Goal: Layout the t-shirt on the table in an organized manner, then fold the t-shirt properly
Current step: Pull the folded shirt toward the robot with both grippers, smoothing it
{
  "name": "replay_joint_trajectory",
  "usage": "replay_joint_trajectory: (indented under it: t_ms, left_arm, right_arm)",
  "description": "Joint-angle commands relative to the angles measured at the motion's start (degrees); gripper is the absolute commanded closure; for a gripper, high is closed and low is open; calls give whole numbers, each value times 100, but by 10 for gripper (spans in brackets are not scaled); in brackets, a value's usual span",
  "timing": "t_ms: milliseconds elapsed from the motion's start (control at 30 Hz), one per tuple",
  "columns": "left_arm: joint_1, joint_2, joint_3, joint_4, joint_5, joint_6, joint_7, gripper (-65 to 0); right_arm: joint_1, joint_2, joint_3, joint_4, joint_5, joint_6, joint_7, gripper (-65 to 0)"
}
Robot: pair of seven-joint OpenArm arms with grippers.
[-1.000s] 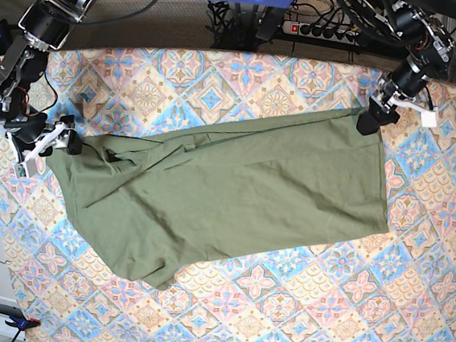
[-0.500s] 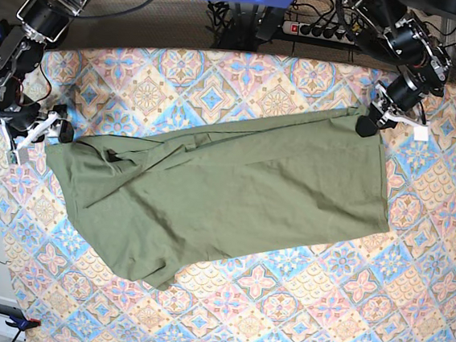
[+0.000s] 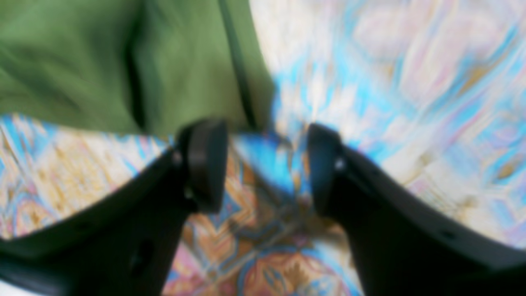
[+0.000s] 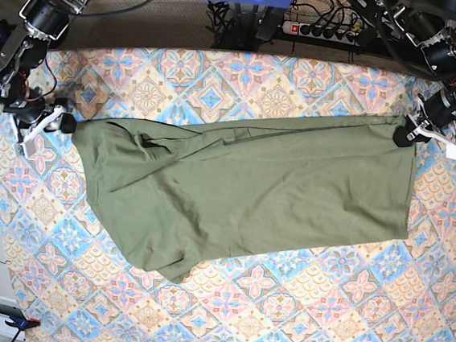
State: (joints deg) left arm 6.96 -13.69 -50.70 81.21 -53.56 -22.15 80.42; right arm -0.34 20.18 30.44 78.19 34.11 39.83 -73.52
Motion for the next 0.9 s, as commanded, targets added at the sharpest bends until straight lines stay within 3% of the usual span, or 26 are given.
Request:
replay_joint_trajectory:
  t_ms: [0, 133, 467, 733, 800, 867]
  left_arm:
    - [-41, -121, 2, 94, -125, -13, -42, 0]
    - [-41, -121, 10, 94, -125, -13, -42, 0]
    - [-15, -121, 19, 94, -116, -13, -42, 0]
    - [20, -121, 19, 94, -116, -13, -42, 0]
    - [20, -121, 19, 94, -116, -13, -42, 0]
    - [20, -121, 19, 94, -116, -13, -42, 0]
  right_arm:
    - [91, 131, 29, 18, 101, 17, 103, -337]
    - [91, 25, 29, -96, 110, 17, 112, -369]
    - [311, -300, 29, -96, 110, 17, 112, -371]
    - [469, -326, 29, -518, 110, 17, 138, -369]
    - [469, -326, 29, -536, 110, 17, 244, -341]
    - [460, -326, 38, -536, 110, 17, 261, -261]
